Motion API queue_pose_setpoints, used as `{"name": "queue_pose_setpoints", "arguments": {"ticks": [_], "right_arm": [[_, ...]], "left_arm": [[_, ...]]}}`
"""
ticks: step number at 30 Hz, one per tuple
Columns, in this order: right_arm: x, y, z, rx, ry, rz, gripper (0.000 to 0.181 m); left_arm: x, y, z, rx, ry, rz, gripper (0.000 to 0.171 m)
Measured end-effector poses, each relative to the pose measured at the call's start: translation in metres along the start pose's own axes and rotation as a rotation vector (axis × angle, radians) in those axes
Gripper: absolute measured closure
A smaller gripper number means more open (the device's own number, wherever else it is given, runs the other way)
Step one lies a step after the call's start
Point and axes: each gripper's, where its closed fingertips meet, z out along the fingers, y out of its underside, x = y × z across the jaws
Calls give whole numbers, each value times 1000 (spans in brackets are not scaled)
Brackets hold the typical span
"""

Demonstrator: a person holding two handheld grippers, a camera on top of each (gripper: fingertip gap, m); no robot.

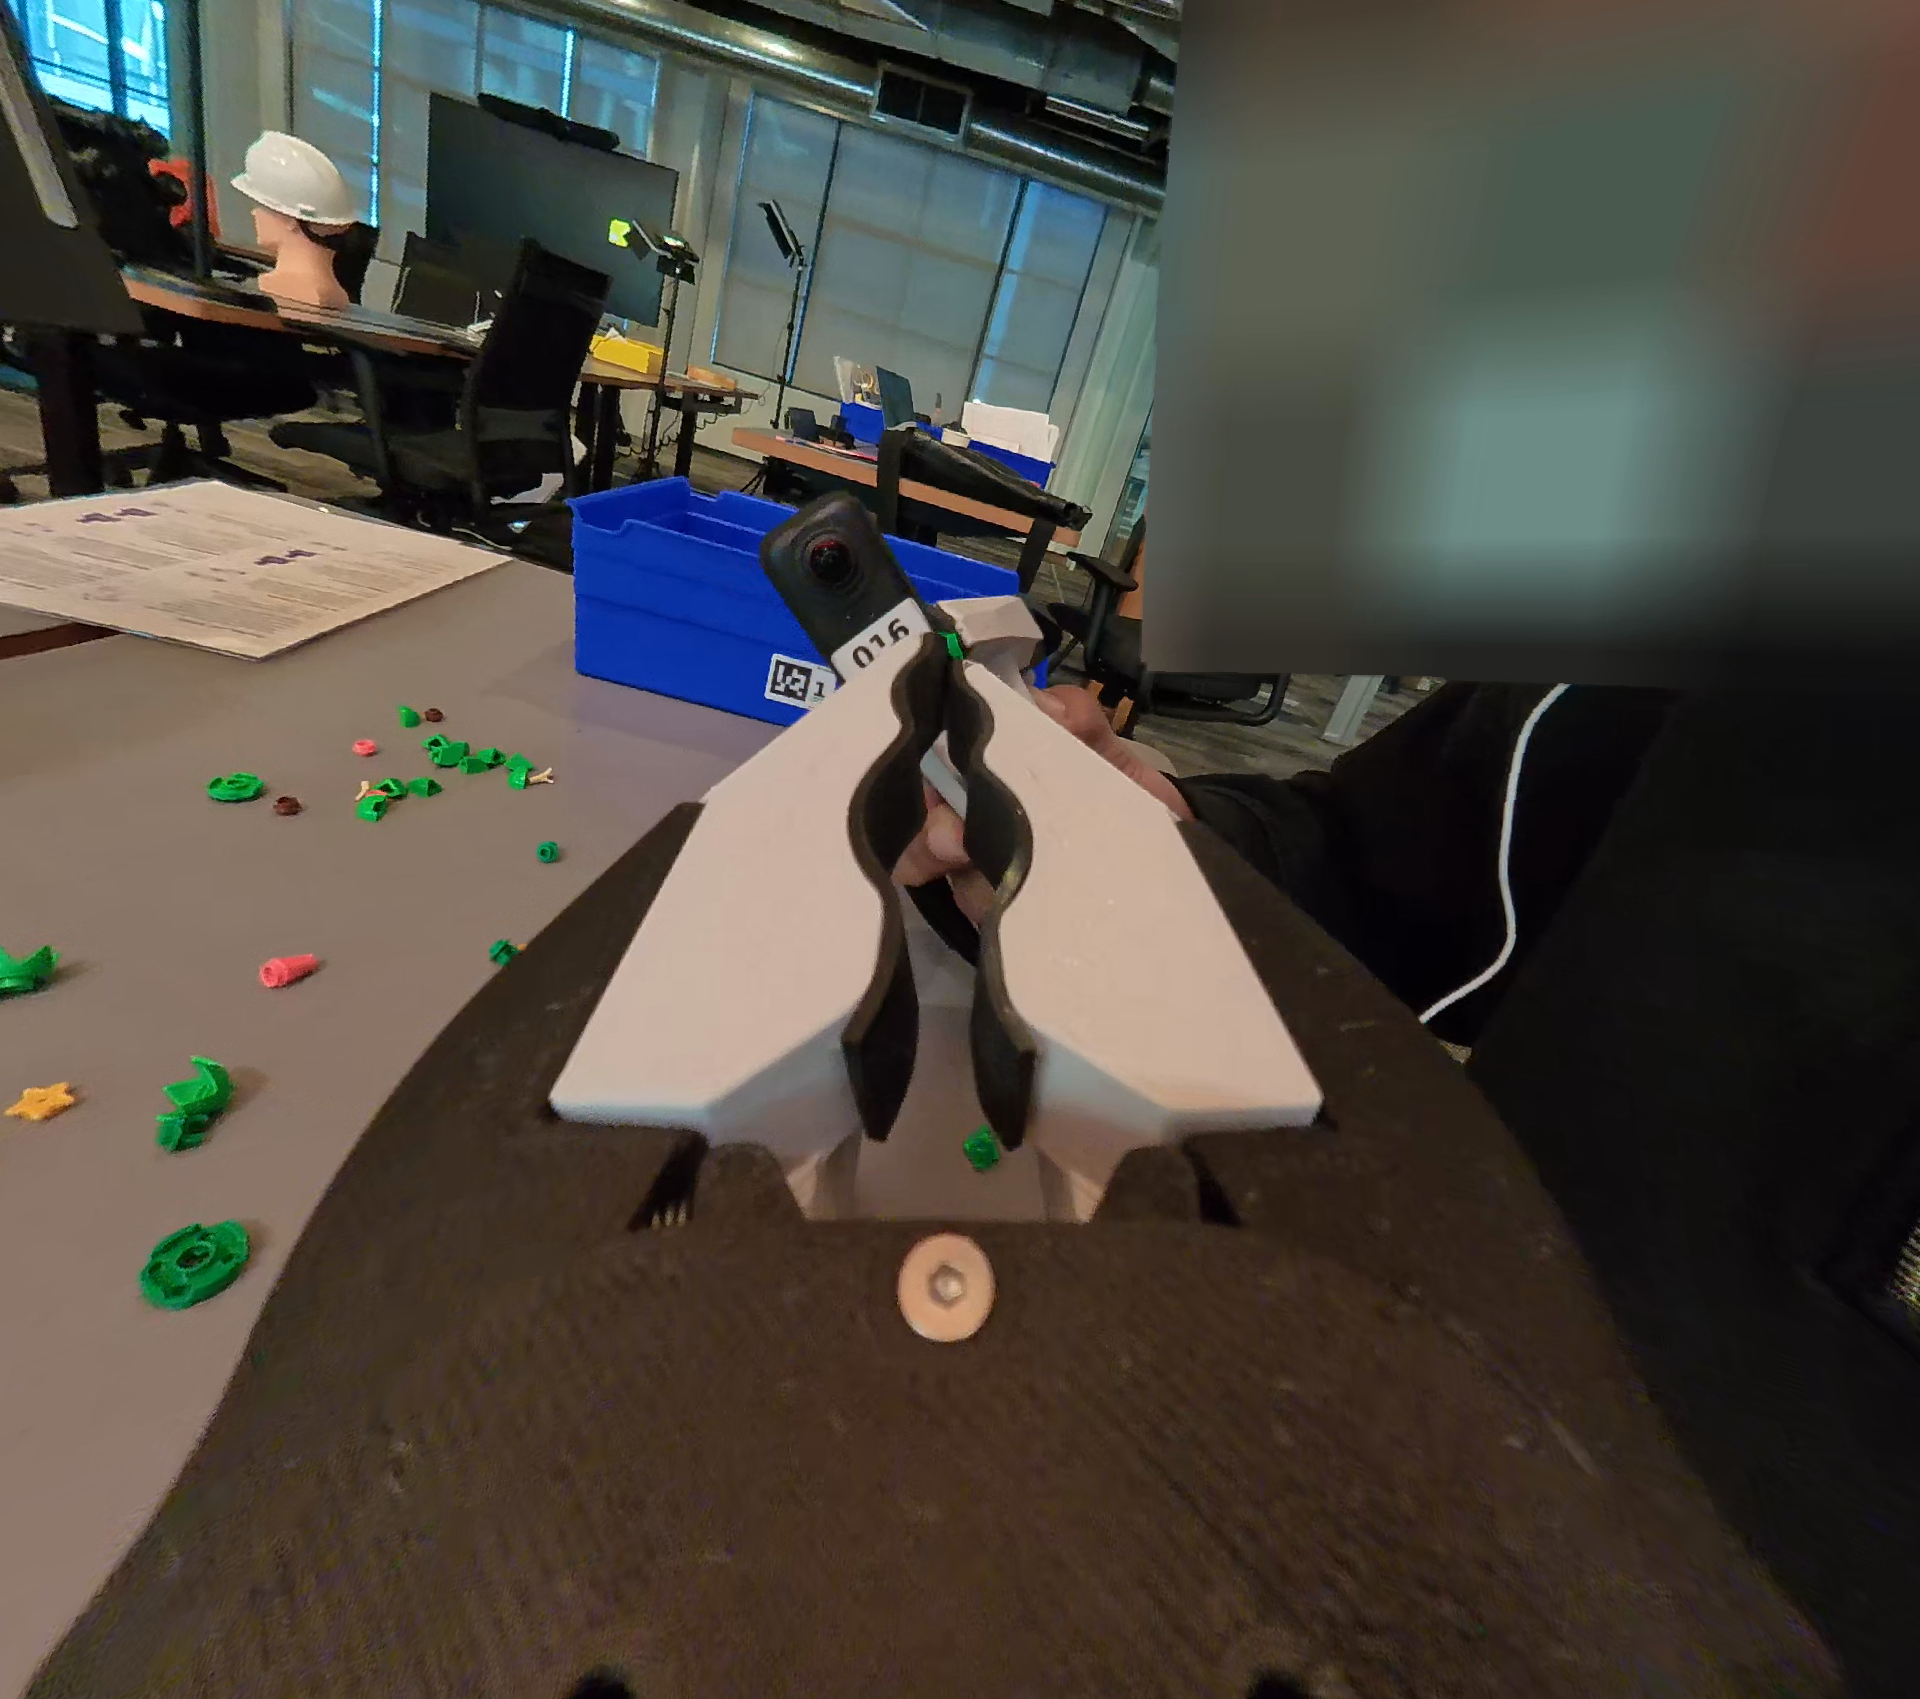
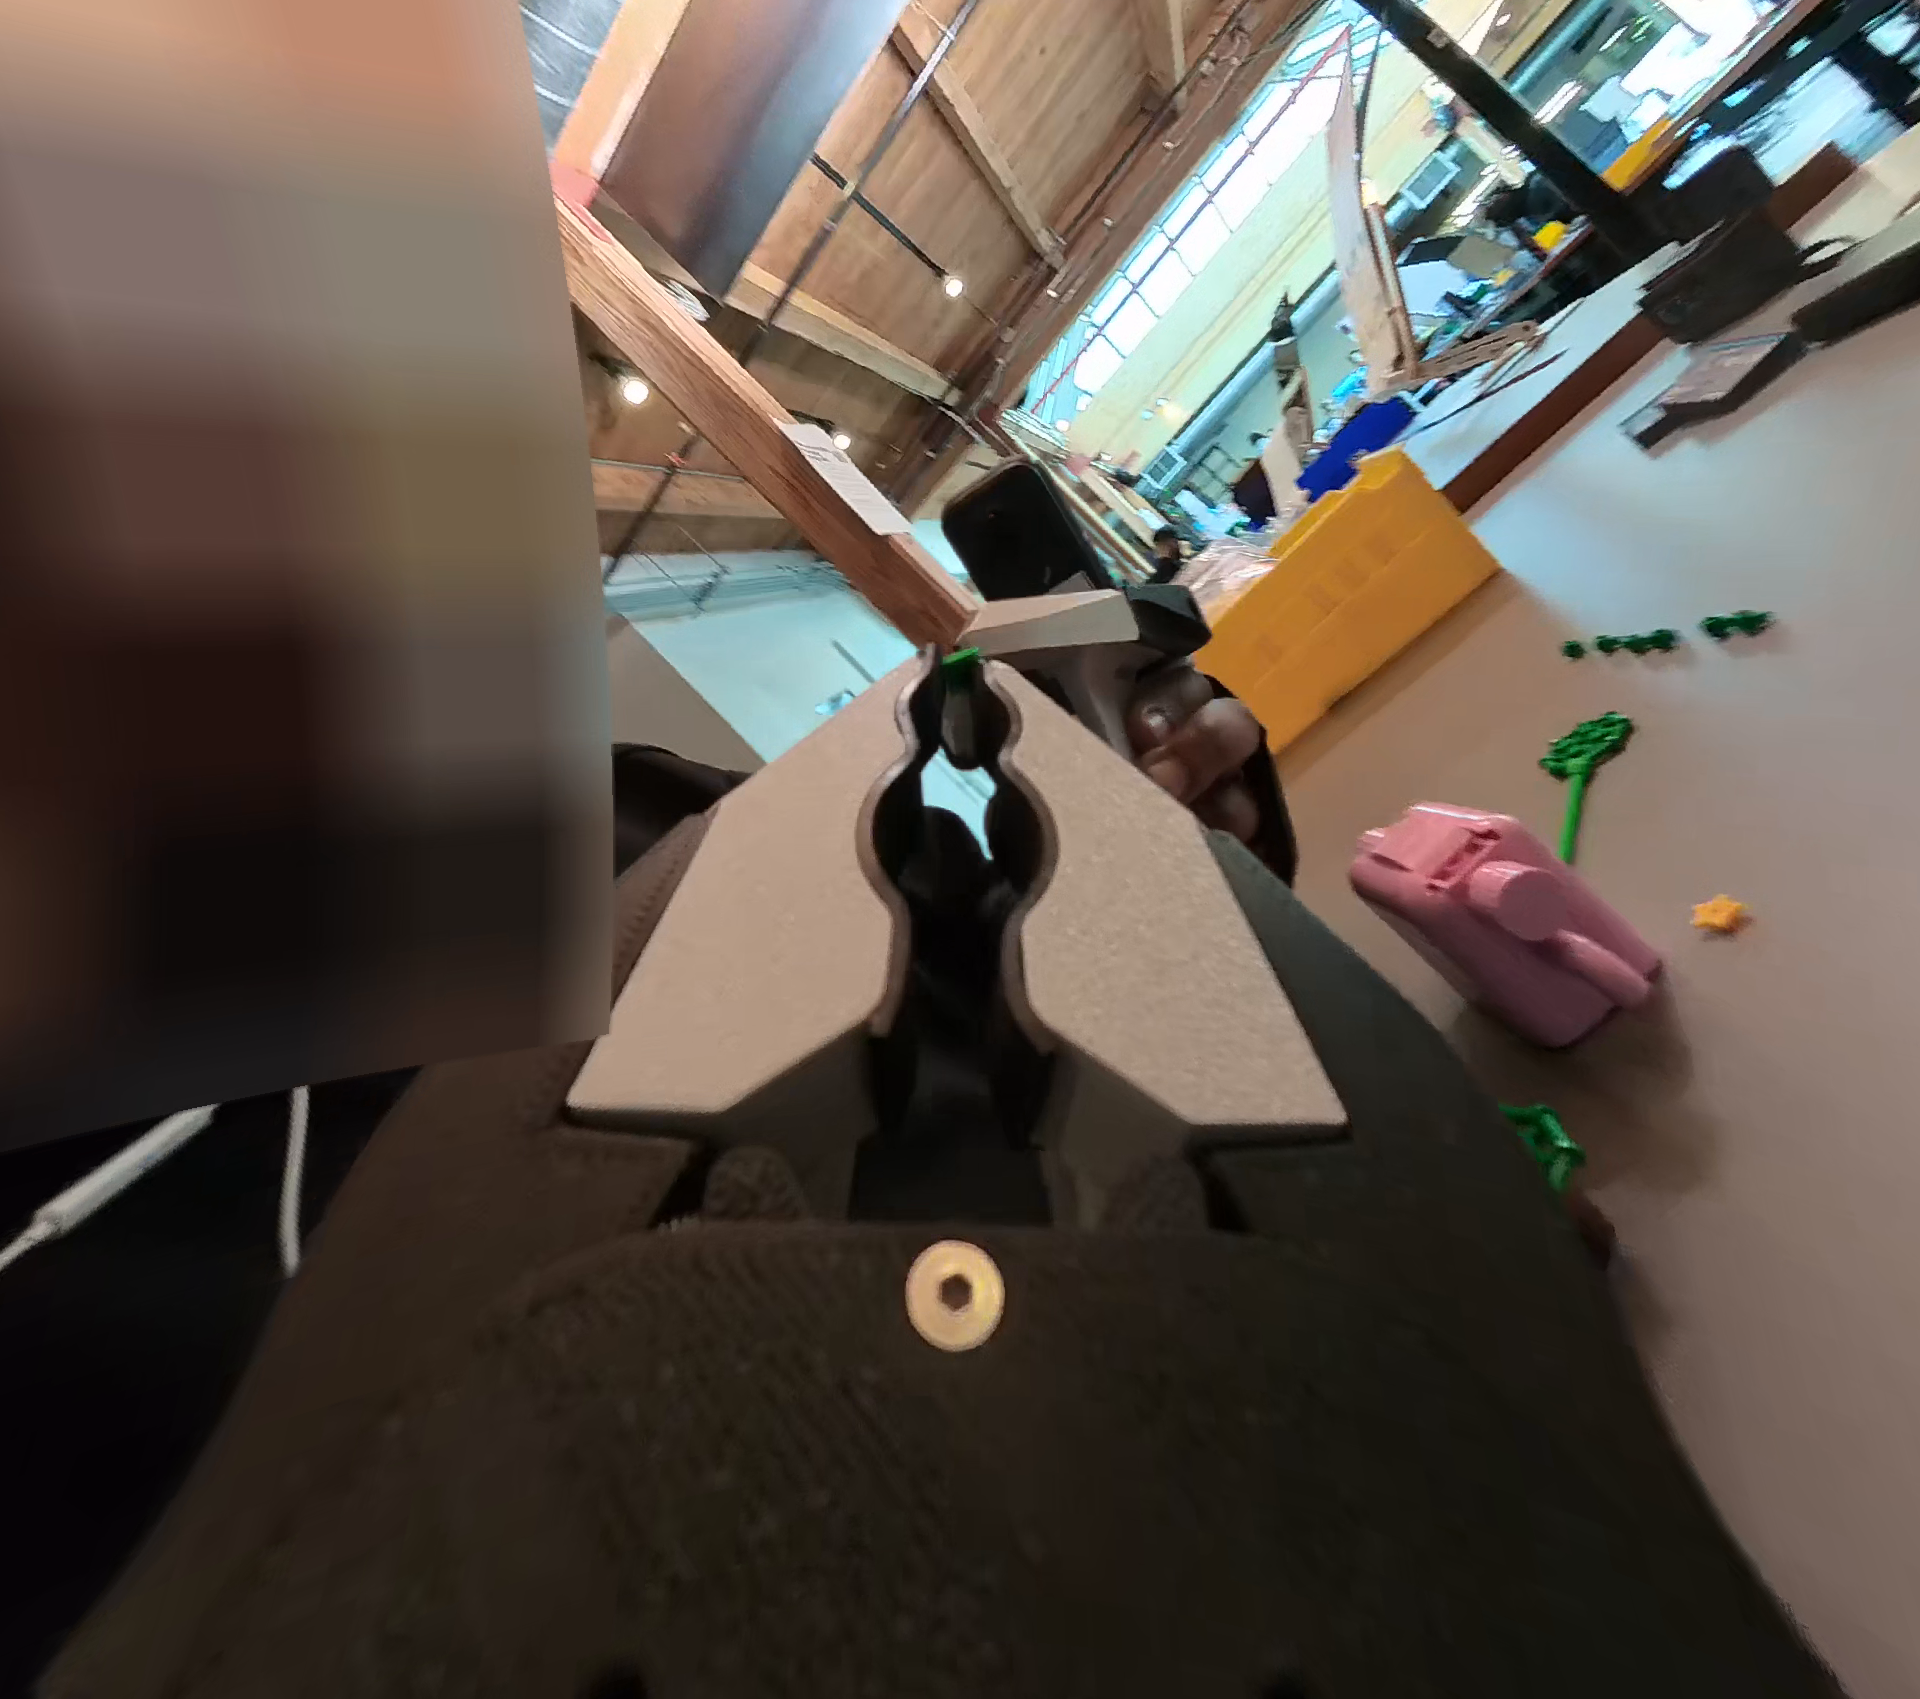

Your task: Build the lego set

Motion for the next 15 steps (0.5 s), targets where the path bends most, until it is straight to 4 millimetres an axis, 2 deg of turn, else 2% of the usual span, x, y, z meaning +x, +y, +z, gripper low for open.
{"name": "queue_pose_setpoints", "arguments": {"ticks": [7,12,15], "right_arm": [[-4,3,1,-16,9,-85,177],[-9,4,2,-32,41,-191,177],[-9,3,4,-29,42,-193,177]], "left_arm": [[4,-3,0,36,36,-81,171],[8,-7,1,84,89,-202,171],[9,-10,0,94,106,-223,171]]}}
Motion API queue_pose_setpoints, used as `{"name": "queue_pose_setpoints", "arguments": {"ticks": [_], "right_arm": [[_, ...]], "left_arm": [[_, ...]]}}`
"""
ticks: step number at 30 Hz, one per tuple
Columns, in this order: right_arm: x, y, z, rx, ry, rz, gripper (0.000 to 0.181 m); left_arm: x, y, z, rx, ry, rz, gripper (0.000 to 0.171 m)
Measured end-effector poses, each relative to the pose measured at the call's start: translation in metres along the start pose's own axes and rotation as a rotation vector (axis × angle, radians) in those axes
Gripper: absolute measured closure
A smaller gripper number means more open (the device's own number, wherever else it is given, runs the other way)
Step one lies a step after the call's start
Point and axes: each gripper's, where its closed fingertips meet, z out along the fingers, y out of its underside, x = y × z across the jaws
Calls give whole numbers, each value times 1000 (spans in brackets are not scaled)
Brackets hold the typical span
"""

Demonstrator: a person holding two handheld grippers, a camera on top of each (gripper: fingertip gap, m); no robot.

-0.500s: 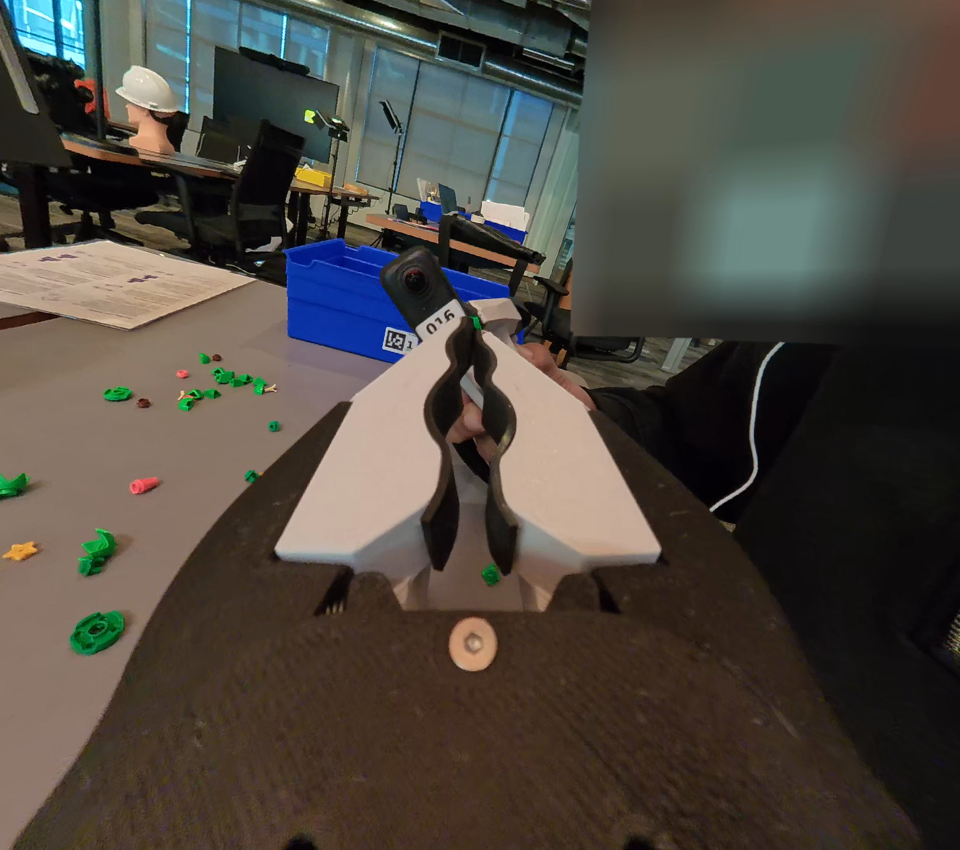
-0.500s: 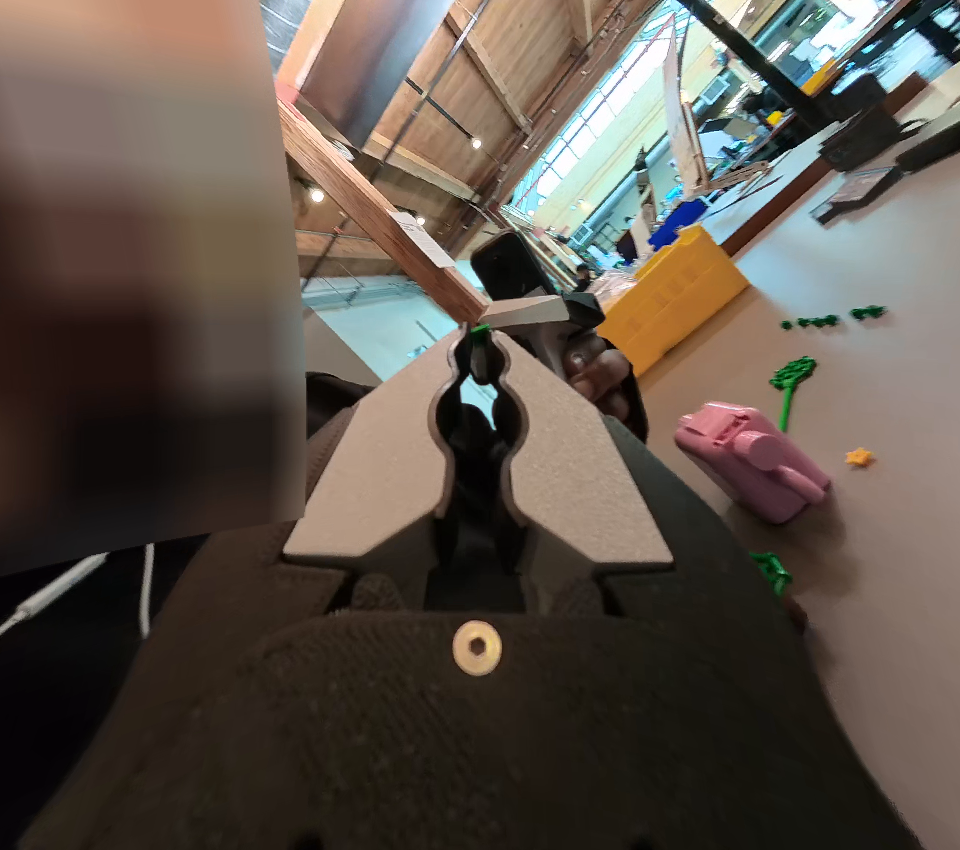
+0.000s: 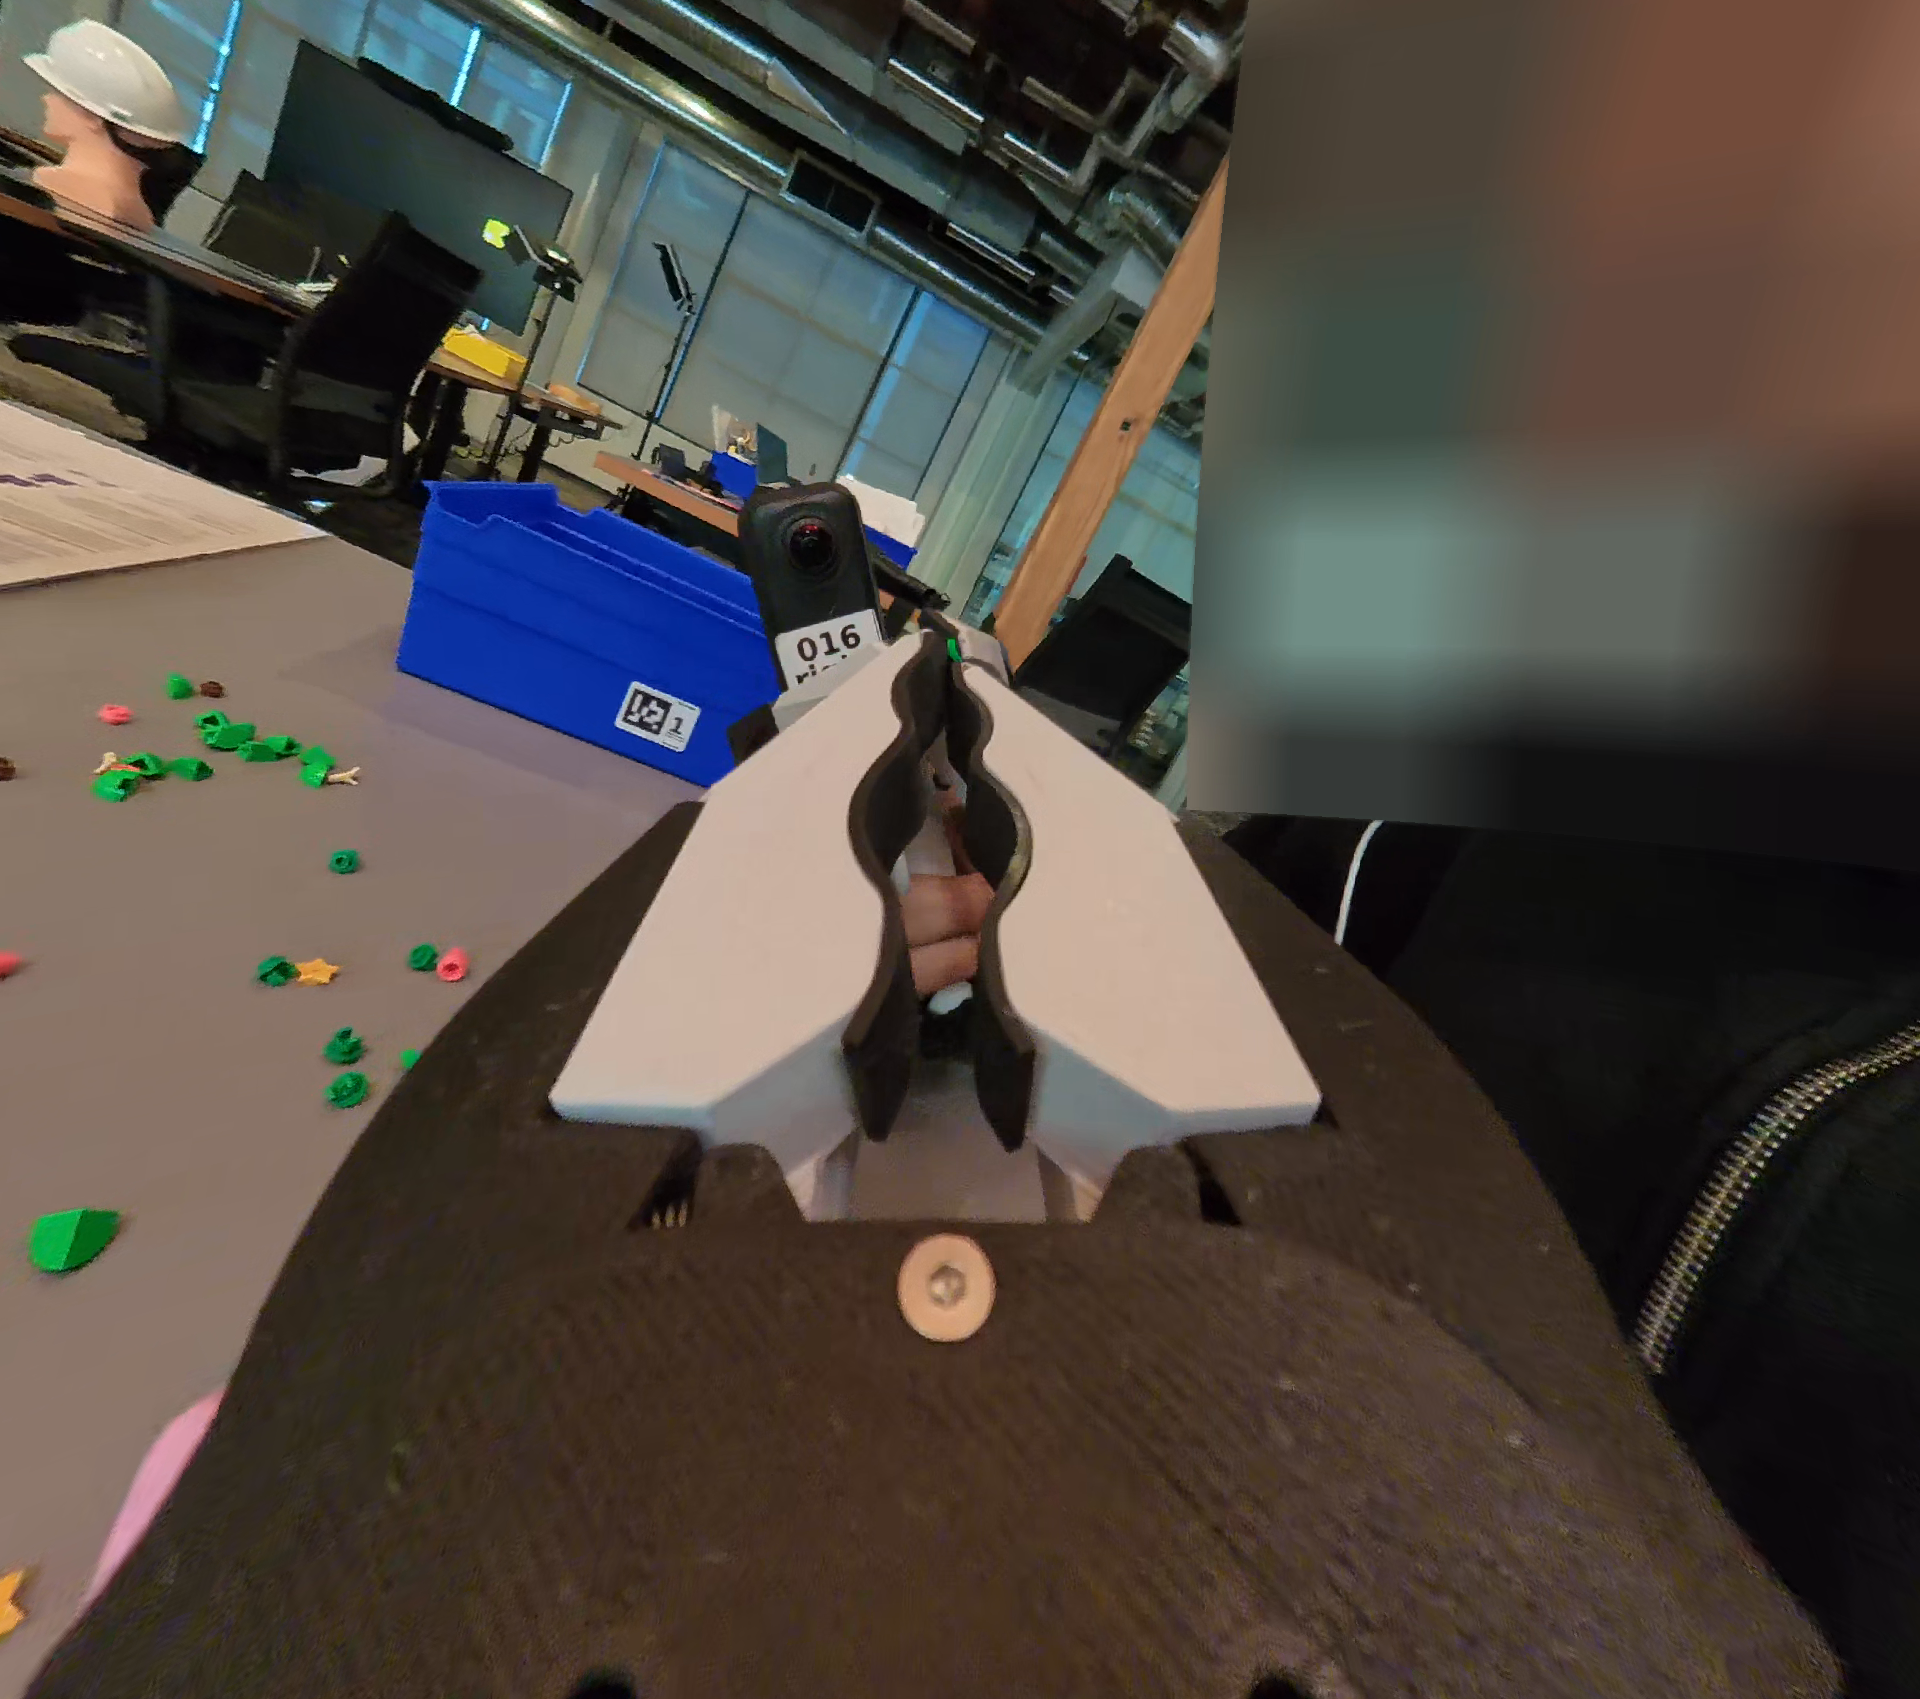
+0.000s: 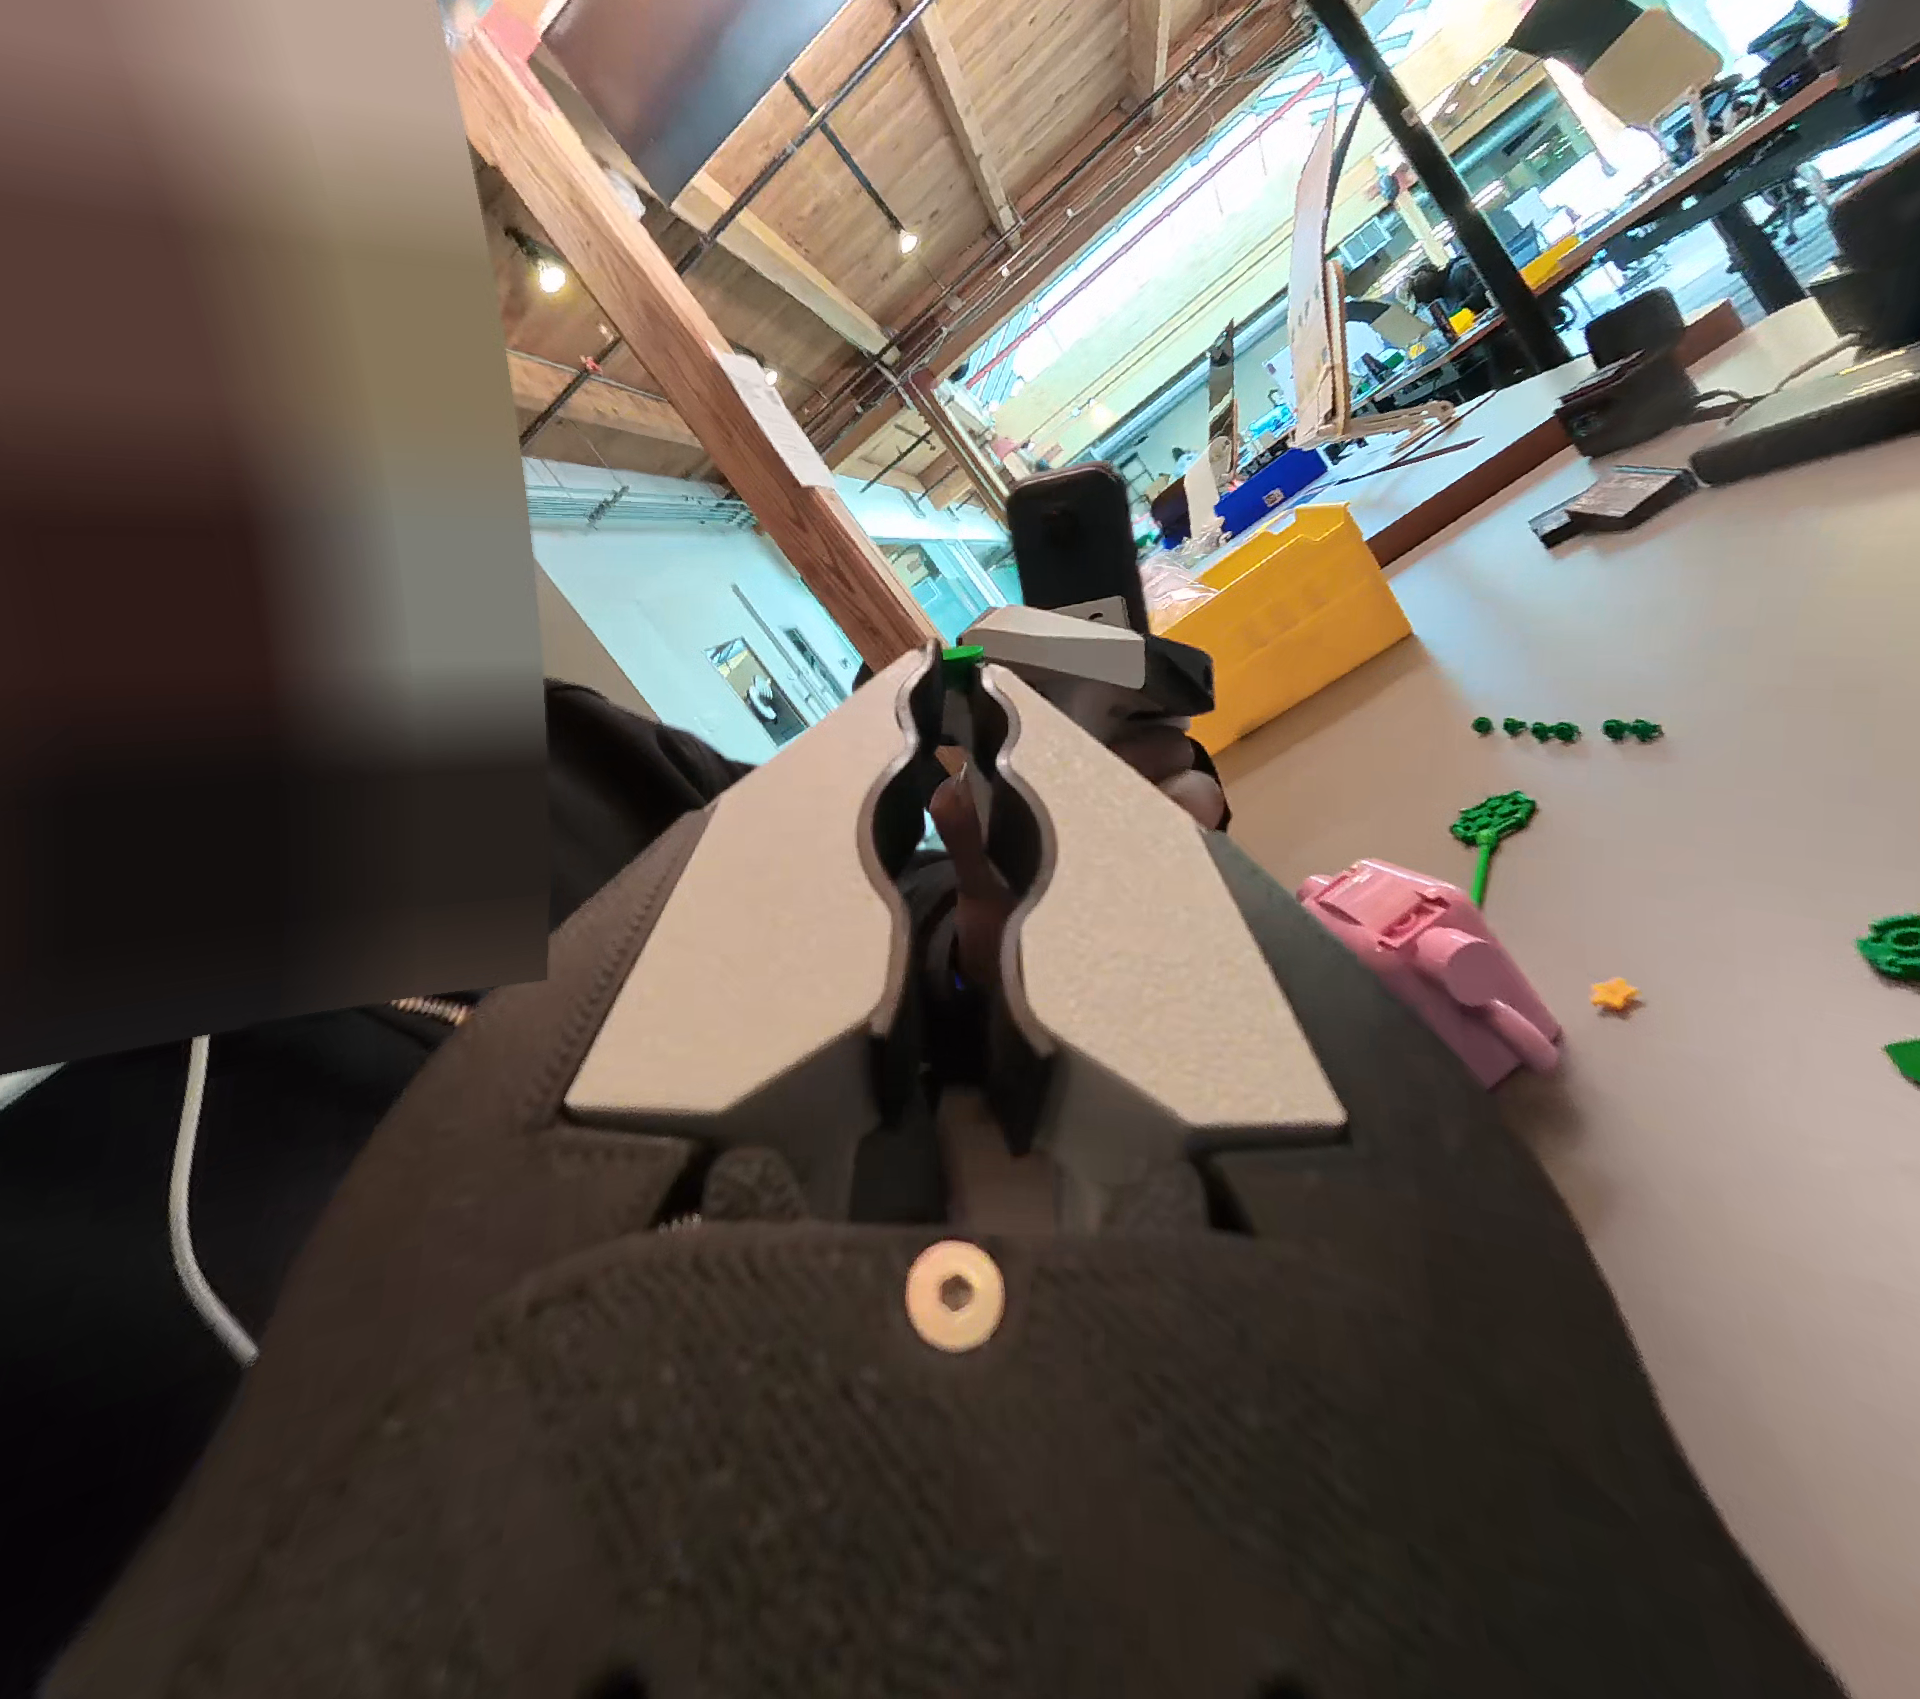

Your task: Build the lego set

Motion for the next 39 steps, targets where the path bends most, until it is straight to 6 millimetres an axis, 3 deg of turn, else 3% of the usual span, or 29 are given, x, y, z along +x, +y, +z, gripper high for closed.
{"name": "queue_pose_setpoints", "arguments": {"ticks": [2,7,15,25,39], "right_arm": [[6,0,0,0,29,5,177],[11,1,-2,-74,126,-172,165],[10,-5,-10,-86,112,-177,161],[12,10,-6,-168,133,-234,177],[13,10,-8,-207,176,-309,178]], "left_arm": [[-4,0,-1,-27,-11,27,171],[-8,9,-3,-89,-21,77,171],[-5,4,-9,-104,-8,135,171],[-7,12,-9,-157,-2,146,171],[-8,12,-9,-129,19,54,171]]}}
